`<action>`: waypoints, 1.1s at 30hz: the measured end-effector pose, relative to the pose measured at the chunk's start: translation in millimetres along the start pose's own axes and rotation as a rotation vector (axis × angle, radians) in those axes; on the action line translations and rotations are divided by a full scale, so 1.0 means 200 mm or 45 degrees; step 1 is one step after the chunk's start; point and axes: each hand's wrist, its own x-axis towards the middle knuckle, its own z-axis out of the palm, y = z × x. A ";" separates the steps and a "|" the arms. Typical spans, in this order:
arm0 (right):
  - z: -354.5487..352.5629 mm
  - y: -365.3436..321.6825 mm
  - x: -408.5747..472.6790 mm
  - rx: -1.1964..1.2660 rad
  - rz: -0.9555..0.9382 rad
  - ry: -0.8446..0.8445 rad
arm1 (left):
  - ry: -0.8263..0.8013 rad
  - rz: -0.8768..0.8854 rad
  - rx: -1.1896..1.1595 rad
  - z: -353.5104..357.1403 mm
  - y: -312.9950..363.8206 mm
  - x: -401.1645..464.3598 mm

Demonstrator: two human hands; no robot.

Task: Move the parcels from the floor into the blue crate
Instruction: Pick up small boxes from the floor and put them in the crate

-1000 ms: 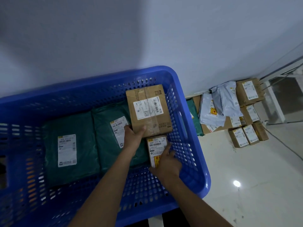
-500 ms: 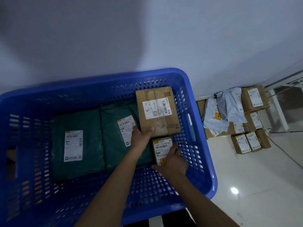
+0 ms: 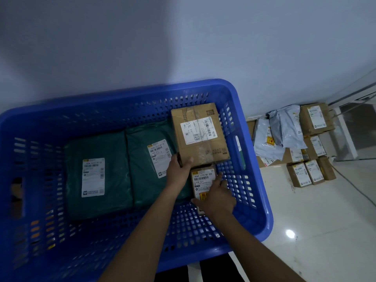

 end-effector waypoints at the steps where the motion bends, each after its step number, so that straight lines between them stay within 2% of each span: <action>1: 0.00 0.01 0.00 0.011 -0.002 0.003 | 0.003 0.000 -0.010 -0.01 0.00 0.00; 15: -0.10 0.01 -0.02 0.309 0.017 0.227 | -0.022 -0.050 -0.056 -0.06 0.01 0.00; 17: -0.12 0.01 0.00 0.452 0.028 0.261 | -0.024 -0.043 -0.047 -0.08 0.02 0.01; 21: -0.16 -0.02 0.09 1.105 0.039 0.240 | -0.113 0.020 -0.050 -0.10 0.04 0.05; 24: -0.19 -0.03 0.15 1.427 0.016 0.308 | -0.147 0.071 -0.088 -0.10 0.05 0.07; 28: -0.23 -0.04 0.10 1.545 -0.014 0.403 | -0.123 0.078 -0.199 -0.14 0.02 0.07; 33: -0.29 -0.10 -0.14 1.562 -0.203 0.534 | -0.150 0.103 -0.541 -0.28 0.03 -0.05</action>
